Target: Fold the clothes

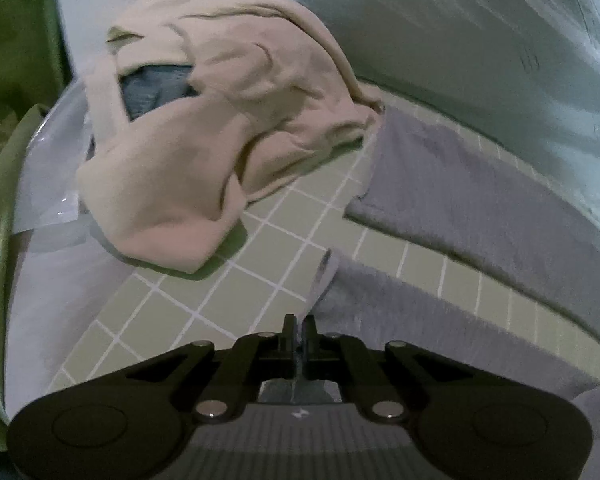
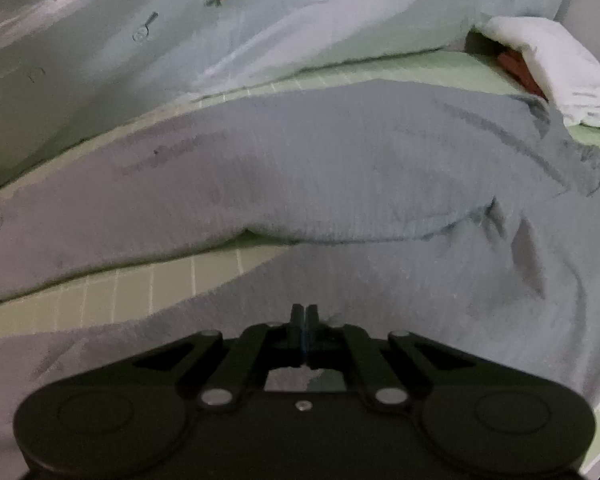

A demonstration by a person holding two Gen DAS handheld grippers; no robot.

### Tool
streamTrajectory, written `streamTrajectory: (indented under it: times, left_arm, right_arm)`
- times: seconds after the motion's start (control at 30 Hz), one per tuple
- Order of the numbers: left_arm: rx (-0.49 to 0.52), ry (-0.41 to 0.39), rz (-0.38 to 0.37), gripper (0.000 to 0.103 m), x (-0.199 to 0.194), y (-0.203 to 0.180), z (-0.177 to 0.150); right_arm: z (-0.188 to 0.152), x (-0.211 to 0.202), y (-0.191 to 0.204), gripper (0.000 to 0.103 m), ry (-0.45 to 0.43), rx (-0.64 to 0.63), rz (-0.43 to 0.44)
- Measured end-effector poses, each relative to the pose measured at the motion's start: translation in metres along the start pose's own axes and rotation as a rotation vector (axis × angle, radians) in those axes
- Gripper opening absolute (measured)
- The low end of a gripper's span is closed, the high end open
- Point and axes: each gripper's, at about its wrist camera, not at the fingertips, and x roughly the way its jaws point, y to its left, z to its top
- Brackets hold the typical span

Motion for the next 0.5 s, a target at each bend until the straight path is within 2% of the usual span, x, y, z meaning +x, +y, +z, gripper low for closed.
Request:
streamTrajectory:
  times: [0.07, 0.1, 0.13, 0.17, 0.2, 0.33, 0.43, 0.47, 0.5]
  left_arm:
    - [-0.028, 0.0, -0.008, 0.002, -0.004, 0.005, 0.0]
    - [-0.034, 0.004, -0.013, 0.003, -0.005, 0.006, -0.001]
    - [-0.039, 0.008, -0.018, 0.003, -0.005, 0.007, -0.003]
    - [-0.037, 0.012, -0.017, 0.003, -0.005, 0.007, -0.003]
    - [-0.032, 0.016, -0.013, 0.003, -0.005, 0.006, -0.004]
    - [-0.025, 0.028, -0.006, 0.005, -0.002, 0.006, -0.009]
    - [-0.03, 0.031, -0.01, 0.005, 0.0, 0.006, -0.009]
    - [-0.034, 0.034, -0.01, 0.005, 0.002, 0.006, -0.007]
    - [-0.036, 0.038, -0.011, 0.006, 0.003, 0.006, -0.006]
  right_arm:
    - [0.001, 0.002, 0.0, 0.001, 0.012, 0.0, 0.006]
    - [0.001, 0.003, 0.0, 0.006, 0.019, -0.002, 0.0]
    - [0.001, 0.005, 0.0, 0.023, 0.026, -0.004, -0.008]
    - [0.001, 0.007, 0.0, 0.033, 0.032, -0.007, -0.017]
    - [0.001, 0.009, 0.001, 0.05, 0.039, -0.01, -0.025]
    - [0.0, 0.022, -0.004, 0.052, 0.071, 0.012, -0.04]
    - [0.0, 0.025, -0.004, 0.052, 0.054, 0.014, -0.035]
    - [0.0, 0.026, -0.003, 0.05, 0.05, 0.01, -0.034]
    - [0.001, 0.027, -0.003, 0.041, 0.047, 0.004, -0.037]
